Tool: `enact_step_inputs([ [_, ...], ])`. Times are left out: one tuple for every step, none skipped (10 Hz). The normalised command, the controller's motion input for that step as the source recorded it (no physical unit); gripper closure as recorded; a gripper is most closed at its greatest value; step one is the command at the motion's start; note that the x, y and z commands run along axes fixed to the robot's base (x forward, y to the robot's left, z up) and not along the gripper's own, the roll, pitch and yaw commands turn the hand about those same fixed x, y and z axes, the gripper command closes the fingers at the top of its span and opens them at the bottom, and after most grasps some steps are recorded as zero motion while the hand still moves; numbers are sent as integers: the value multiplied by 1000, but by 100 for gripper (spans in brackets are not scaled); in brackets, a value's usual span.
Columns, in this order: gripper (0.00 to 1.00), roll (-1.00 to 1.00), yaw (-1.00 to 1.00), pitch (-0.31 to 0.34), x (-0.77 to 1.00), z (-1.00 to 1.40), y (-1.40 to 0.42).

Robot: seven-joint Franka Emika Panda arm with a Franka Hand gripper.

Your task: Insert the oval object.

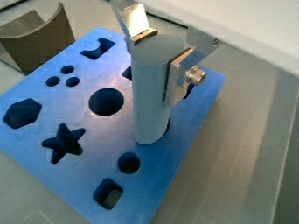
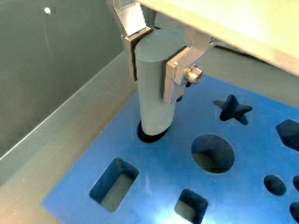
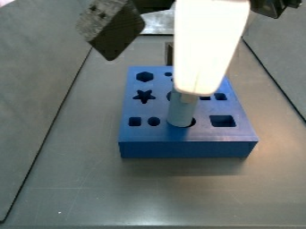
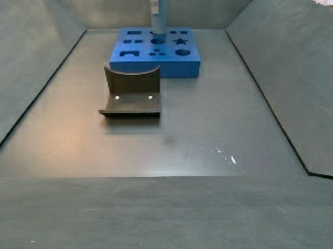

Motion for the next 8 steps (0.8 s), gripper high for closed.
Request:
enact_step_inputs([
  [100,-74,0,-36,360,-300,-66],
  [100,-79,0,-111,143,-349,0],
  [100,-14,0,-107,0,-280,3],
  [100,24,0,-104,-51,-223,11],
  [100,29,0,-76,0,-234,0],
  [100,33,0,-20,0,-203,0],
  [100,33,0,-26,0,-251,0],
  [100,20,0,-67,0,-386,0],
])
